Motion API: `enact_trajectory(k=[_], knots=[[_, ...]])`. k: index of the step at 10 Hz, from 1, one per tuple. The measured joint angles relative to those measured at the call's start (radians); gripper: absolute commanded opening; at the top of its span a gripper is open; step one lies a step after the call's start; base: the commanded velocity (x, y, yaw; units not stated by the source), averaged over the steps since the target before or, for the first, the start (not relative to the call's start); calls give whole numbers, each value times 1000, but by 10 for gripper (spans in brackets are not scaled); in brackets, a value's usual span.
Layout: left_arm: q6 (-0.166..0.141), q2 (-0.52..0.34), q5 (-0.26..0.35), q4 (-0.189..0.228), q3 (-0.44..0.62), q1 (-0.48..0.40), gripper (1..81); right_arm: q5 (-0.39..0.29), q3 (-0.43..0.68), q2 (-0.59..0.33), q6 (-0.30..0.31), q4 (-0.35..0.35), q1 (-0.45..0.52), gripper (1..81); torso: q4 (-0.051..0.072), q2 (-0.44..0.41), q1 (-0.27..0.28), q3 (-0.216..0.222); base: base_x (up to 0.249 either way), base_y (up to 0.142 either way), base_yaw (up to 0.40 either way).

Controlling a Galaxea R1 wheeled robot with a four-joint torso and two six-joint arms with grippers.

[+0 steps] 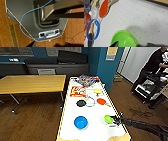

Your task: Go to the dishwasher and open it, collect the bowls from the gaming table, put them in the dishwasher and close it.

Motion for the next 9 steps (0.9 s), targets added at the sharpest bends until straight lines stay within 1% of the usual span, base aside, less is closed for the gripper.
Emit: enact_trajectory(k=[3, 4, 5, 6, 8, 9], knots=[[0, -6, 0, 0, -1, 1, 811, 25, 4, 39, 0, 0, -16, 811, 0, 0, 0, 0, 0, 0, 0], [-1, -5, 0, 0, 0, 0, 811, 27, 6, 38, -6, -5, -20, 10, 0, 0, 0, 0, 0, 0, 0], [-1, -5, 0, -1, 0, 1, 811, 41, 9, 28, 8, 0, -24, 10, 0, 0, 0, 0, 0, 0, 0], [-1, -5, 0, -1, 0, 1, 811, 43, 12, 19, 7, 0, -30, 10, 0, 0, 0, 0, 0, 0, 0], [-3, -5, 0, -1, 0, 1, 811, 51, 28, 7, 7, 0, -71, 10, 0, 0, 0, 0, 0, 0, 0], [-3, -5, 0, -1, 0, 0, 811, 53, 44, -9, 7, 0, -74, 10, 0, 0, 0, 0, 0, 0, 0]])
